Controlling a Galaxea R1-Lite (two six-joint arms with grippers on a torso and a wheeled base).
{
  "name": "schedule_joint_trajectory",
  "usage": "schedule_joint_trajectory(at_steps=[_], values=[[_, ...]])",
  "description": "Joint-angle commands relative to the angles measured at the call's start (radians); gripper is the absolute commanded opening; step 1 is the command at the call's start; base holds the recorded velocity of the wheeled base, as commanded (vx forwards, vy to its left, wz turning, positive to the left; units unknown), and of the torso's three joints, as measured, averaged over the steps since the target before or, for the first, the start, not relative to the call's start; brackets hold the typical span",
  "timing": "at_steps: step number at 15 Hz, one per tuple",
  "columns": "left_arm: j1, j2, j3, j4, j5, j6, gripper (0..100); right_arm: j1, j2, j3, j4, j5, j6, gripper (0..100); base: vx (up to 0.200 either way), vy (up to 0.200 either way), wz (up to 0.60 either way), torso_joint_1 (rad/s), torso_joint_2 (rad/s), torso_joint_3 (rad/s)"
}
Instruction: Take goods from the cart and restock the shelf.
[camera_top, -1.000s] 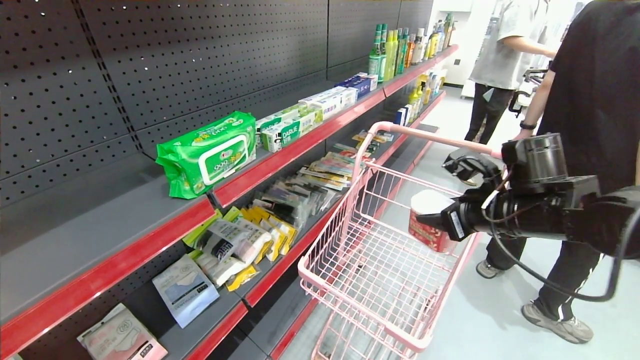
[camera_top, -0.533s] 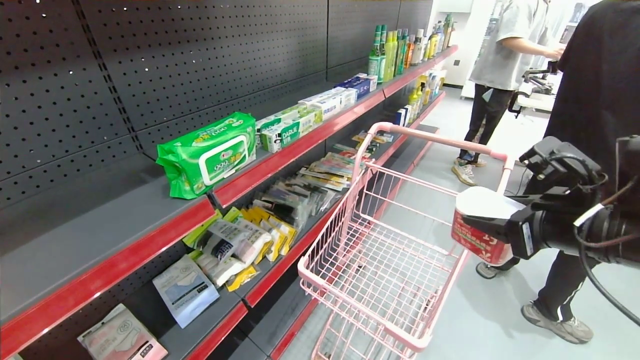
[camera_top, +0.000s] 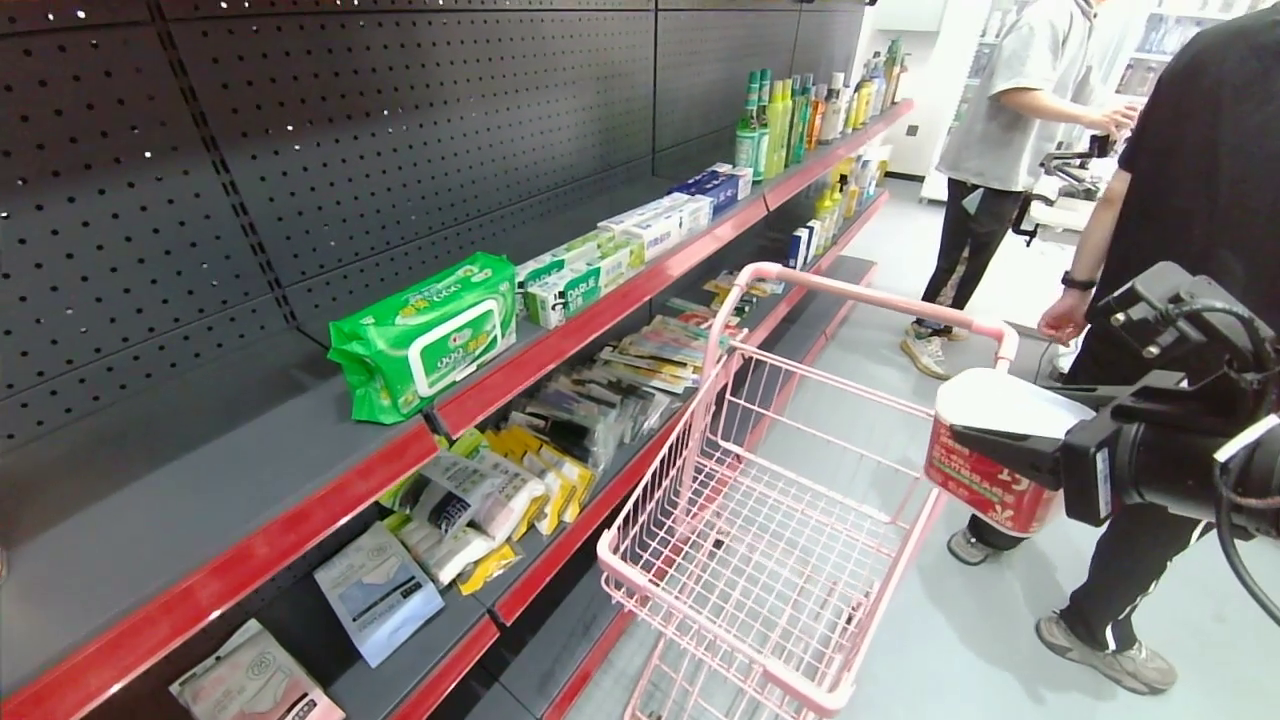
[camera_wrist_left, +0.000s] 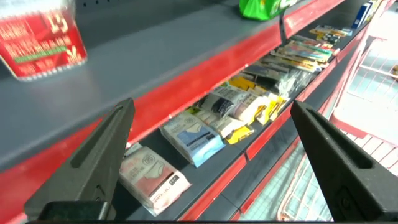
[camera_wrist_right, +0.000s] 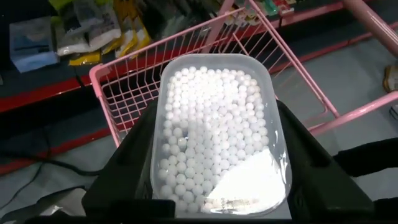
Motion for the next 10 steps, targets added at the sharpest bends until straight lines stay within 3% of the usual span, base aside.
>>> schedule_joint_trajectory(at_steps=[1, 10], values=[[0.000, 0.001, 0.000, 0.000, 0.000, 0.000, 100, -0.001, 0.010, -0.005, 0.000, 0.002, -0.002, 0, 0.000, 0.000, 0.00, 0.193, -0.44, -0.246], [0.000, 0.001, 0.000, 0.000, 0.000, 0.000, 100, 0.005, 0.076, -0.098, 0.000, 0.043, -0.009, 0, 0.000, 0.000, 0.00, 0.167, -0.37, -0.212]])
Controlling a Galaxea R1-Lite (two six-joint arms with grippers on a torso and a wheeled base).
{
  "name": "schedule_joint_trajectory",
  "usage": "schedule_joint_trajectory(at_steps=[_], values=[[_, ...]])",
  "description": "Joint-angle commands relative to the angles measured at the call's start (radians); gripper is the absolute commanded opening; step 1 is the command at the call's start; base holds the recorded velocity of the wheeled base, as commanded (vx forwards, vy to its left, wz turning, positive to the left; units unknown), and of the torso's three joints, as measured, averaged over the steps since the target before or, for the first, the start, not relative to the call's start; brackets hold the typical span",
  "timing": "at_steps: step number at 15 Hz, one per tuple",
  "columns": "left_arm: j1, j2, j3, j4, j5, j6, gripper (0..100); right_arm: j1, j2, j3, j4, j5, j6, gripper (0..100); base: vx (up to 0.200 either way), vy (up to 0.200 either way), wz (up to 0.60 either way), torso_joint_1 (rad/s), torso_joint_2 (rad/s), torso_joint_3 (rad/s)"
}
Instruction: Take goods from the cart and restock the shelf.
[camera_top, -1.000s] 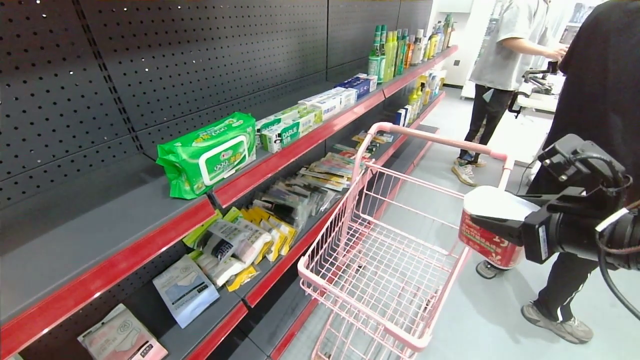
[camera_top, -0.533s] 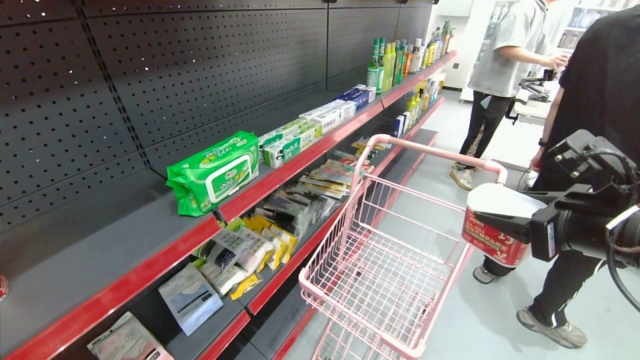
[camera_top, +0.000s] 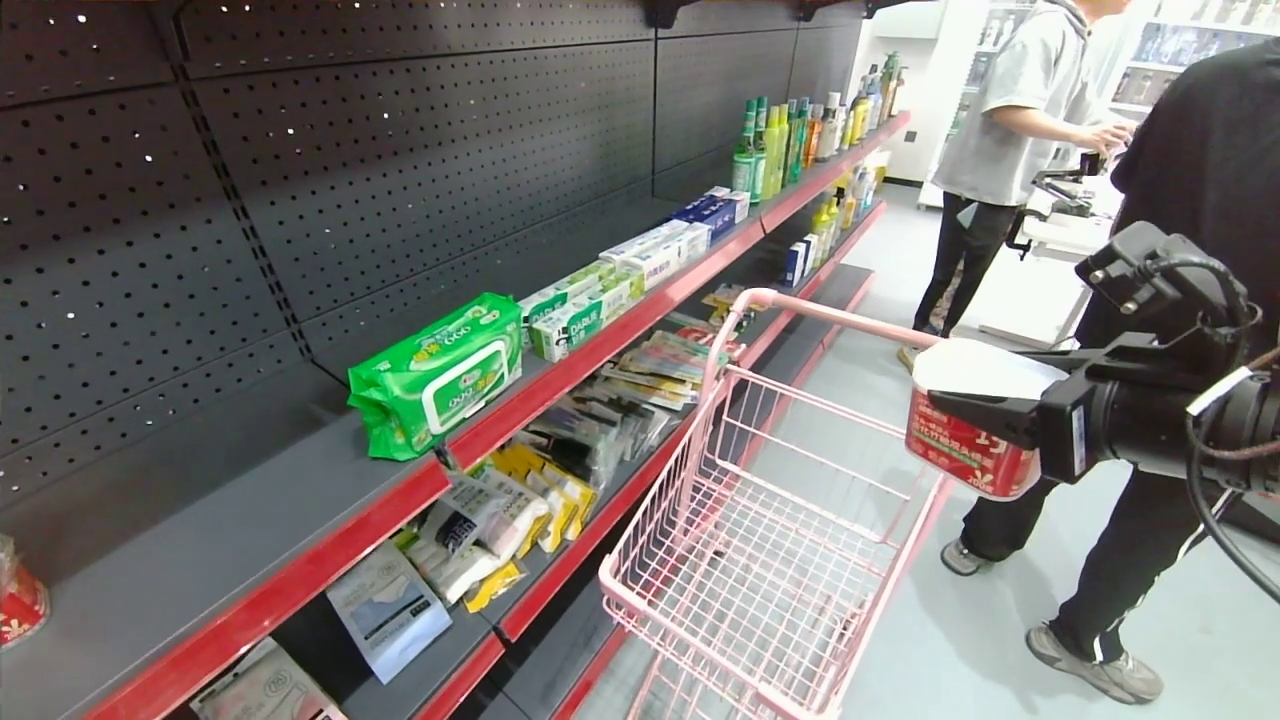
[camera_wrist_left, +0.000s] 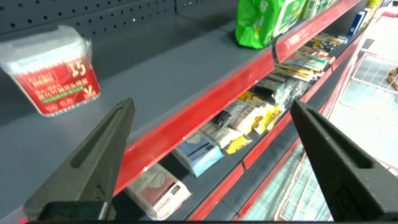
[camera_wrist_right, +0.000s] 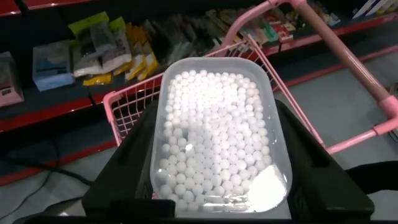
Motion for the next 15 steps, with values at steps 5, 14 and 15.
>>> schedule_joint_trajectory(at_steps=[5, 14, 15], values=[[0.001, 0.001, 0.000, 0.000, 0.000, -0.001, 100, 0.001, 0.046, -0.035, -0.001, 0.018, -0.008, 0, 0.000, 0.000, 0.00, 0.166, -0.36, -0.194], [0.001, 0.001, 0.000, 0.000, 0.000, -0.001, 100, 0.001, 0.062, -0.033, -0.001, 0.018, -0.016, 0, 0.000, 0.000, 0.00, 0.127, -0.26, -0.140], [0.001, 0.001, 0.000, 0.000, 0.000, -0.001, 100, 0.001, 0.064, -0.035, -0.001, 0.018, -0.014, 0, 0.000, 0.000, 0.00, 0.095, -0.19, -0.105]])
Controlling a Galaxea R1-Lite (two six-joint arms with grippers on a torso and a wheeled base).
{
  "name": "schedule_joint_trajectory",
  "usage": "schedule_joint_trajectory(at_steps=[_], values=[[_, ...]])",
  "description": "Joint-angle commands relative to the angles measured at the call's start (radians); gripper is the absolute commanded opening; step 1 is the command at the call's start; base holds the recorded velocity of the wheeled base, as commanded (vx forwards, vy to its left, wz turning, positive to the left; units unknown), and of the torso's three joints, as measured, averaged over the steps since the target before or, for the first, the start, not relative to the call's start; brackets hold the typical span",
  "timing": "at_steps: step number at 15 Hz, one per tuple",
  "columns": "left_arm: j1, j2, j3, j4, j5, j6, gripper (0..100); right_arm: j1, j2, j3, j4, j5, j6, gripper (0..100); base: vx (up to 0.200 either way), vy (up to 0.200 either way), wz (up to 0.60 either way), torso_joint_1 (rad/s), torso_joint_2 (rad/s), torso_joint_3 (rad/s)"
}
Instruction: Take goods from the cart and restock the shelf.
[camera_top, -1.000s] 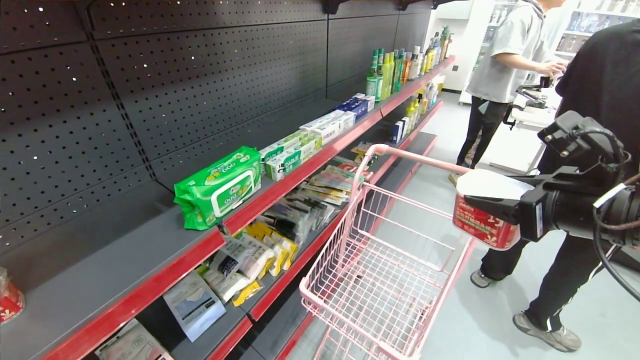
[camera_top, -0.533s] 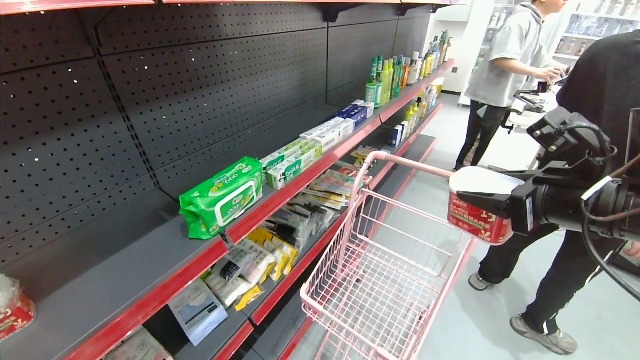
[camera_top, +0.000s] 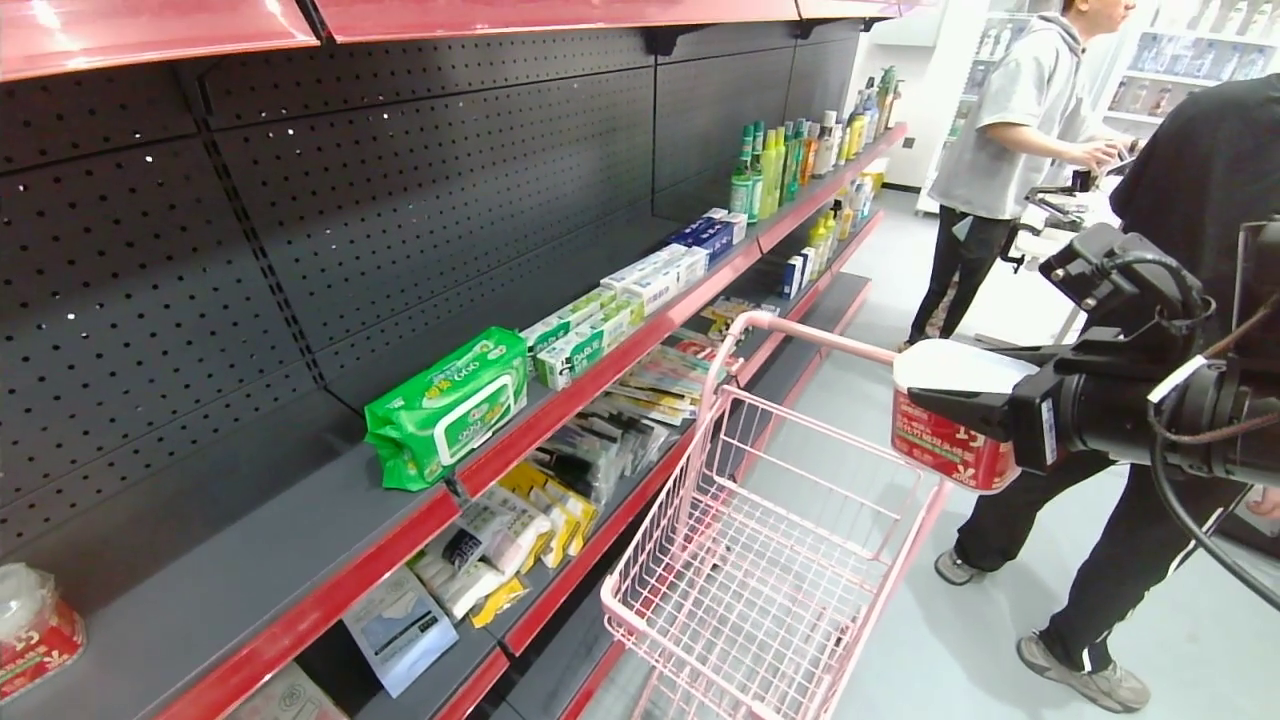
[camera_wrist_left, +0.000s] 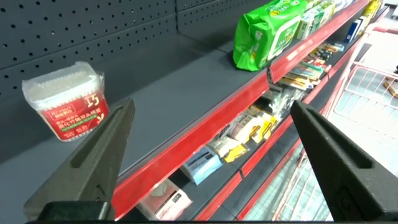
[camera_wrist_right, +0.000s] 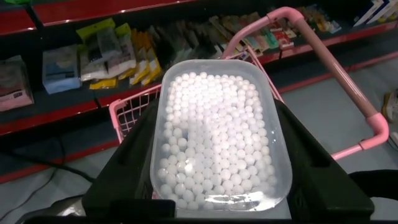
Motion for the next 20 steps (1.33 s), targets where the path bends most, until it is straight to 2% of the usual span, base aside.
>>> schedule_joint_trajectory(at_steps=[1, 9, 20], values=[[0.001, 0.001, 0.000, 0.000, 0.000, 0.000, 100, 0.000, 0.008, 0.000, 0.000, 0.000, 0.000, 0, 0.000, 0.000, 0.00, 0.085, -0.17, -0.090], [0.001, 0.001, 0.000, 0.000, 0.000, 0.000, 100, -0.003, 0.029, 0.001, -0.009, -0.009, -0.028, 0, 0.000, 0.000, 0.00, 0.051, -0.11, -0.055], [0.001, 0.001, 0.000, 0.000, 0.000, 0.000, 100, 0.003, 0.057, -0.045, -0.009, -0.001, -0.042, 0, 0.000, 0.000, 0.60, 0.003, 0.00, 0.002]])
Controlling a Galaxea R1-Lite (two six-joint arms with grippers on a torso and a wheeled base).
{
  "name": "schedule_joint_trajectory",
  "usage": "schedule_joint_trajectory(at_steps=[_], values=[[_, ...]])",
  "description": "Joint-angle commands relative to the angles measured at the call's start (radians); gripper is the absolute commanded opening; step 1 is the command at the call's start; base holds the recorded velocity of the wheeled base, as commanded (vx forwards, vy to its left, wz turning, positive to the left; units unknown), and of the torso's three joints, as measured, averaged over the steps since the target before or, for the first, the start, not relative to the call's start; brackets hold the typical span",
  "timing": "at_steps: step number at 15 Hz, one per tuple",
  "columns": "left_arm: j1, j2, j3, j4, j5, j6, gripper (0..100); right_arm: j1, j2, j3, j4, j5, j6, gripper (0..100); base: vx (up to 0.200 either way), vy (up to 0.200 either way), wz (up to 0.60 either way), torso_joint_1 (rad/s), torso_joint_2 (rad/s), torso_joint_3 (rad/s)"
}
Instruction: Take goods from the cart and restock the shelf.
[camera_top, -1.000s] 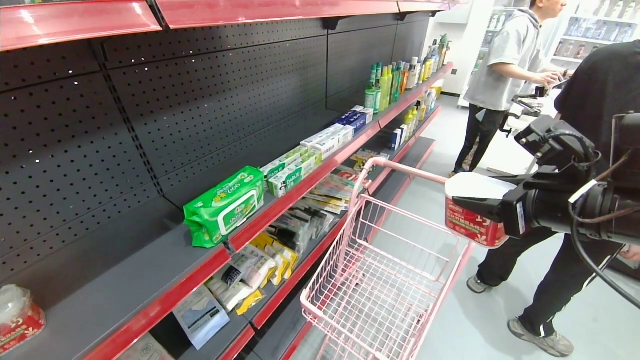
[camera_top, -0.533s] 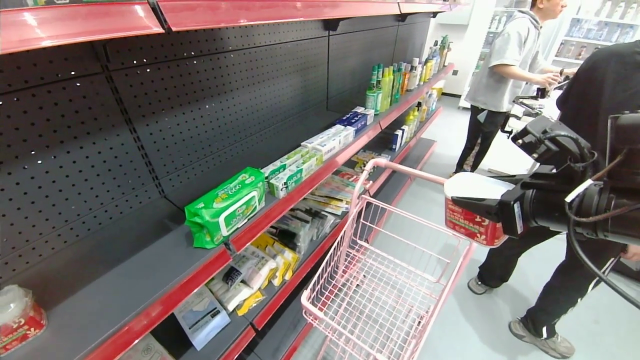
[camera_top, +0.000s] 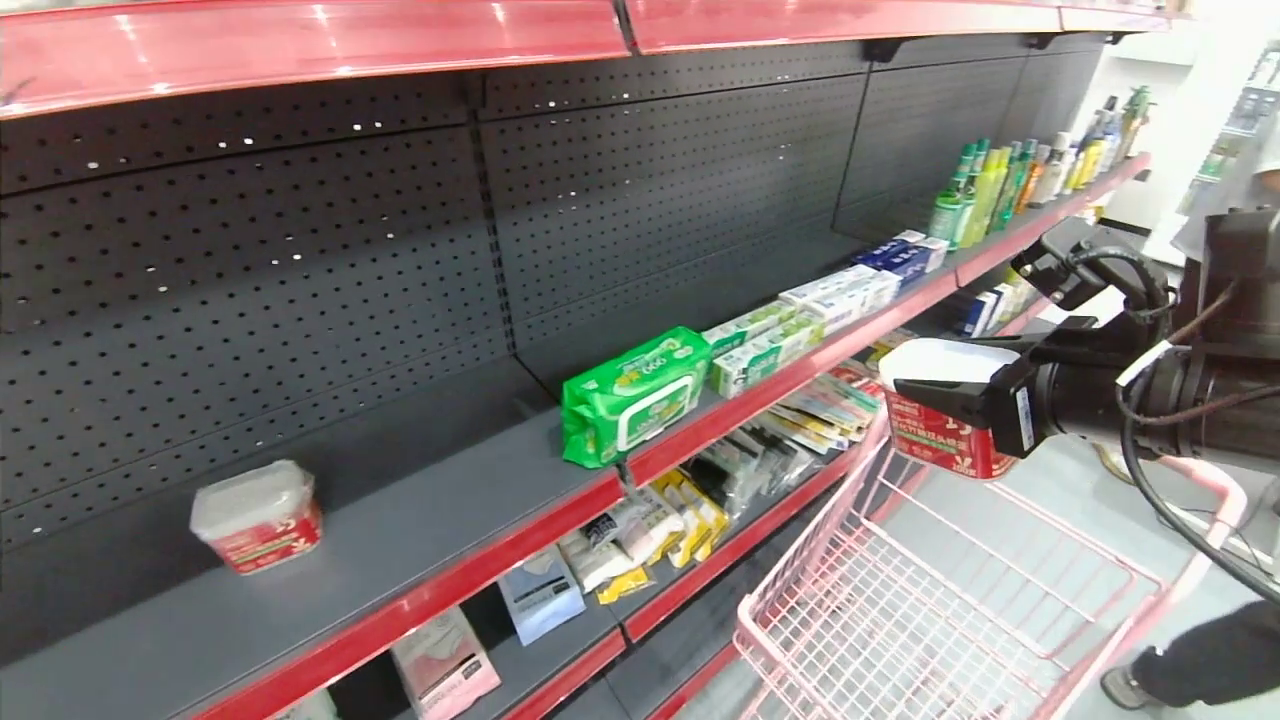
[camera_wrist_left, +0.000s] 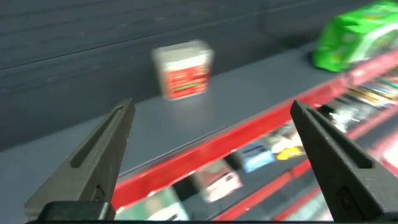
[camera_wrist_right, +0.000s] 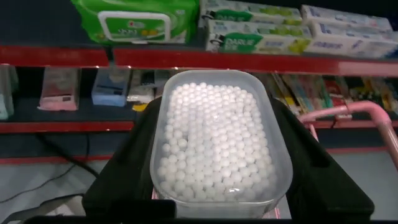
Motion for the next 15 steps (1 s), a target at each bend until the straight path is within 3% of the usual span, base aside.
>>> schedule_joint_trajectory(at_steps=[1, 10, 15], values=[[0.000, 0.001, 0.000, 0.000, 0.000, 0.000, 100, 0.006, 0.007, -0.004, -0.001, 0.001, -0.001, 0, 0.000, 0.000, 0.60, -0.002, 0.00, 0.007], [0.000, 0.001, 0.000, 0.000, 0.000, -0.001, 100, 0.008, 0.001, -0.006, -0.001, -0.002, -0.001, 0, 0.000, 0.000, 0.60, 0.003, 0.00, 0.003], [0.000, 0.001, 0.000, 0.000, 0.000, 0.000, 100, -0.021, -0.034, 0.020, -0.007, -0.005, -0.001, 0, 0.000, 0.000, 0.00, 0.000, 0.00, 0.000]])
